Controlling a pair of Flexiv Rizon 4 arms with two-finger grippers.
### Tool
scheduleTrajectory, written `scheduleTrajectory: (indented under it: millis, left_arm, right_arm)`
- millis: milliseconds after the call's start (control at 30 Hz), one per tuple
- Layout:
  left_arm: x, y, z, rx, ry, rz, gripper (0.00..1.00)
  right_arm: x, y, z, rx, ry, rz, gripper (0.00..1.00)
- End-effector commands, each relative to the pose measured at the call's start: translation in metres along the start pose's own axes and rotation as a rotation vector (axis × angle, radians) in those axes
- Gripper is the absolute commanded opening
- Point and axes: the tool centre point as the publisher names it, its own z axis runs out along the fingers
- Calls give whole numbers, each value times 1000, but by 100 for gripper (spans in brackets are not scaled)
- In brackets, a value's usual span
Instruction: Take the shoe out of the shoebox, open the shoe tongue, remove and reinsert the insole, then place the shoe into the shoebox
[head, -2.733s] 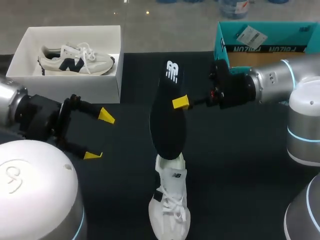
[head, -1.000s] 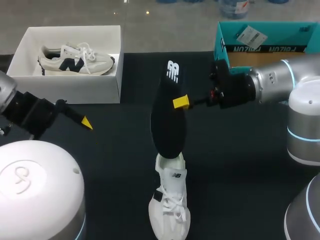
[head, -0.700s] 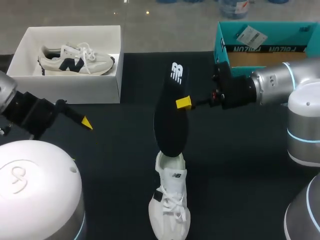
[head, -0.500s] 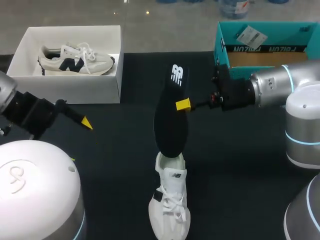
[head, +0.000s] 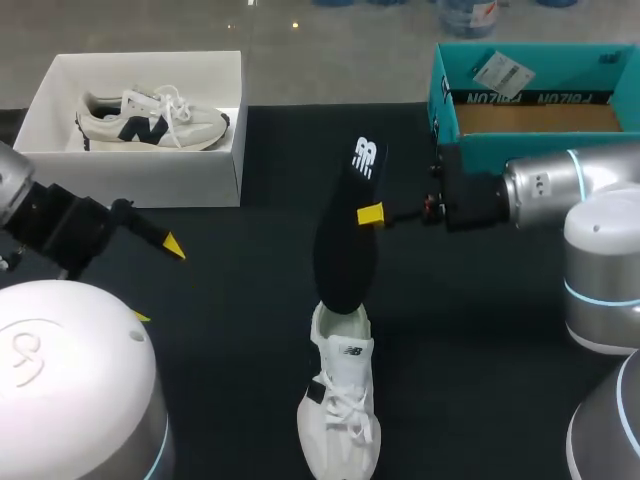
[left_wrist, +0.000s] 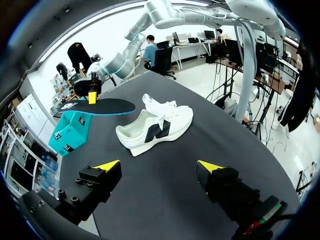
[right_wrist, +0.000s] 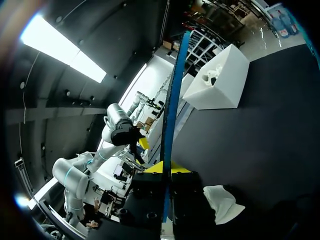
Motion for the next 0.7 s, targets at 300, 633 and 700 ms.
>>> scheduleTrajectory:
  millis: [300,633,700]
  left_arm:
    - [0,0,0,-2,2,0,100]
    - [0,0,0,-2,2,0,100]
    - [0,0,0,-2,2,0,100]
  right_arm:
    - [-23,-14,11,-16,-56,22,0]
    - [-39,-33,16,-29,-80,53,0]
    - [-41,-37,15,-38,-86,59,0]
